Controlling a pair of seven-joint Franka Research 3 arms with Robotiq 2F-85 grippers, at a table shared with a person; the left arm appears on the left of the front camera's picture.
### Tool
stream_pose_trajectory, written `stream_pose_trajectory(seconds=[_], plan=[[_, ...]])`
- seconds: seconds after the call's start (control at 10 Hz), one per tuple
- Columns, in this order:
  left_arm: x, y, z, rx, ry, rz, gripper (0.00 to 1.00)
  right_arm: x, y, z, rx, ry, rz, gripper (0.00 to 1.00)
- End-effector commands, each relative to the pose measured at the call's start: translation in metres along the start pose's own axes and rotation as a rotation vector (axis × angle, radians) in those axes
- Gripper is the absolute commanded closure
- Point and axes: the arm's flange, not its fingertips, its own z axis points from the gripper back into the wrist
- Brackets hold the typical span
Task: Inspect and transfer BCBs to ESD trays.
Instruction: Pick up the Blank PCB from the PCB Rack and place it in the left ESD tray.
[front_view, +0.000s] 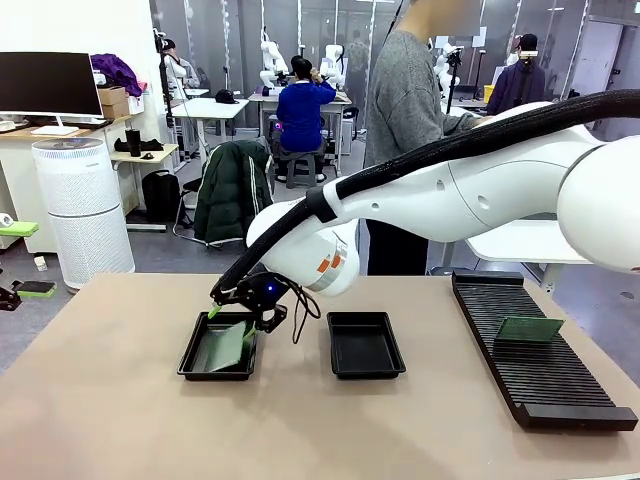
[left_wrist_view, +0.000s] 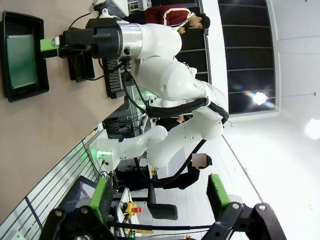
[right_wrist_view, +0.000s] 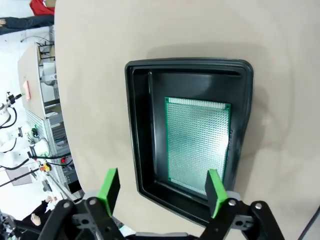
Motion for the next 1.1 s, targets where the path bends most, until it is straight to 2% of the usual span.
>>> stream_pose_trajectory(seconds=[0.0,0.4,1.0], plan=[[-0.002,0.000,0.001,0.000,0.000,0.000,0.00,0.006,0.012,0.006,-0.044,0.037,0.002,0.00],[-0.002,0.000,0.001,0.000,0.000,0.000,0.00,0.008,0.034,0.021,-0.119,0.074,0.032,0.00],[-0.002,0.000,0.001,0.000,0.000,0.000,0.00,0.004,0.063,0.071,-0.236,0.146,0.053,0.00]])
